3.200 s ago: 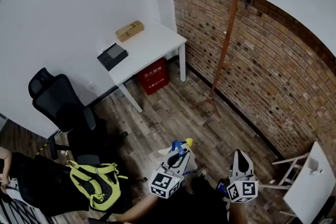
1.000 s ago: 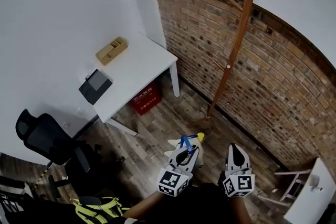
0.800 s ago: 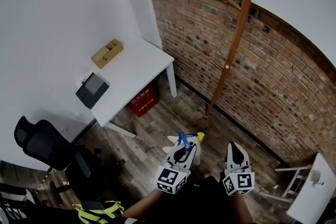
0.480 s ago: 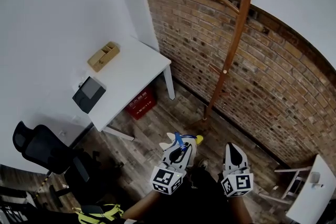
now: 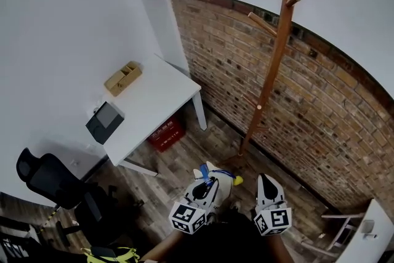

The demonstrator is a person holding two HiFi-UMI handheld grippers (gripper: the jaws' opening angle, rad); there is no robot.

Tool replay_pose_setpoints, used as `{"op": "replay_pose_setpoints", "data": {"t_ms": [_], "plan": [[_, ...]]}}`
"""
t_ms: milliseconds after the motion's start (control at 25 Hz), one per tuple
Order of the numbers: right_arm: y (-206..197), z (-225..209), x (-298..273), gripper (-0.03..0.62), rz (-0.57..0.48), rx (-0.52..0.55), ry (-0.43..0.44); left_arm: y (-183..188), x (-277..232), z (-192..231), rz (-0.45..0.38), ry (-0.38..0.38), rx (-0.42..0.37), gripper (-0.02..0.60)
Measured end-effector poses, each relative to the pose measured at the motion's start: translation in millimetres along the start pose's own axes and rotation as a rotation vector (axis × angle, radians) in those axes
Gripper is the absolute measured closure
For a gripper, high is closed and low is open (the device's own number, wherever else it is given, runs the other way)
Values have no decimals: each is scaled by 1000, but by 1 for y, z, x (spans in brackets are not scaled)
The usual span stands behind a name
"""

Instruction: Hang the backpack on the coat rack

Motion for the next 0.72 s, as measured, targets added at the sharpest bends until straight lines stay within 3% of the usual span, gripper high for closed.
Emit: {"op": "replay_pose_setpoints", "data": {"t_ms": [720], "plan": [[7, -51, -61, 582, 4, 6, 49, 24, -74, 3, -36, 8, -44, 538]]}}
Point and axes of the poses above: the fingertips, and each gripper's own axes: x backward along the fingers, z to its left, y out of its top, the point moved 9 cm from there along x, backward along the fingers, and after that the axes turned 15 degrees about -z, right-handed, at the moved point
